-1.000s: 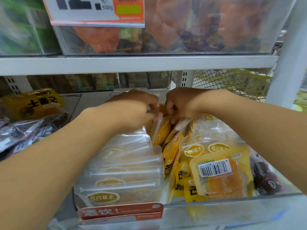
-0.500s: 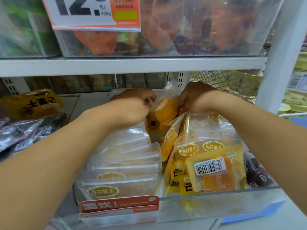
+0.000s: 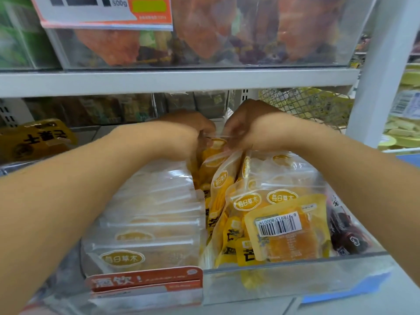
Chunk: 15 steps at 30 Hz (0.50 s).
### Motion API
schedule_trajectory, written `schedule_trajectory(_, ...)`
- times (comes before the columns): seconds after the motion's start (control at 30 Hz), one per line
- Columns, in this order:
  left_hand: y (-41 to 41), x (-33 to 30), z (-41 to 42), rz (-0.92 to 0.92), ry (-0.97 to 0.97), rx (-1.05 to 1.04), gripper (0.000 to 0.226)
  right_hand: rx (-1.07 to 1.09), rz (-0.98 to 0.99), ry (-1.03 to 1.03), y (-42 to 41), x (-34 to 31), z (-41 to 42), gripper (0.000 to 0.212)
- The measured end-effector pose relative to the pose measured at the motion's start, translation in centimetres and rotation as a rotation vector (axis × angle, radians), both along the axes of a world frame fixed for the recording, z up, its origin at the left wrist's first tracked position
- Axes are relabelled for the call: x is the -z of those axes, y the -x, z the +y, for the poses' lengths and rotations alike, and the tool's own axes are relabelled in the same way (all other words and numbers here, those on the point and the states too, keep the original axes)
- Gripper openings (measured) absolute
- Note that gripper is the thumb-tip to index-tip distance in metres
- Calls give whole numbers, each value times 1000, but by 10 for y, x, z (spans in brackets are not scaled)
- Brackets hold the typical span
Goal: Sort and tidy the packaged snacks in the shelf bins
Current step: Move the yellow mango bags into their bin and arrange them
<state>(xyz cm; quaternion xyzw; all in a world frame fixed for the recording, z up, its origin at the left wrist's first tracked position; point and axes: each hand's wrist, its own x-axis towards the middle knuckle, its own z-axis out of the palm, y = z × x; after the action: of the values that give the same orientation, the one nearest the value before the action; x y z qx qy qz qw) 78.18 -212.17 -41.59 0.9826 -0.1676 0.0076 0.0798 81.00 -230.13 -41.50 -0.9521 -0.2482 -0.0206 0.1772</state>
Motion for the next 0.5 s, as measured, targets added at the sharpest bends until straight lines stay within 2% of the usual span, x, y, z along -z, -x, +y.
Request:
schedule_trajectory(0.07,5,-2,-10,36,49,-58,22,87,-101,111,-8,5,3,29)
schedule_trajectory(0.17,18,-6,-17,188,77,-124,74,240,-221,219,-10,10,6,4)
schedule_trajectory(0.2,25,-5,-17,215,44,-113,87,270,-249,243,-9,12,7,9)
schedule_trajectory(0.23,31,-3,-14,208,8,-83,90,284,-266,244,-8,14,8,14)
schedule_trajectory(0.3,39,0,-9,171,-37,-29,64,243,-232,208,-11,15,6,19)
schedule_trajectory(0.37,39,3,-5,105,-45,-7,39,158,-146,108,-11,12,3,35)
schedule_trajectory(0.43,37,5,-1,34,-63,-6,29,85,-120,-11,-8,7,1,27)
schedule_trajectory(0.5,36,7,1,-3,-48,-8,27,37,-188,-49,-1,3,-3,36)
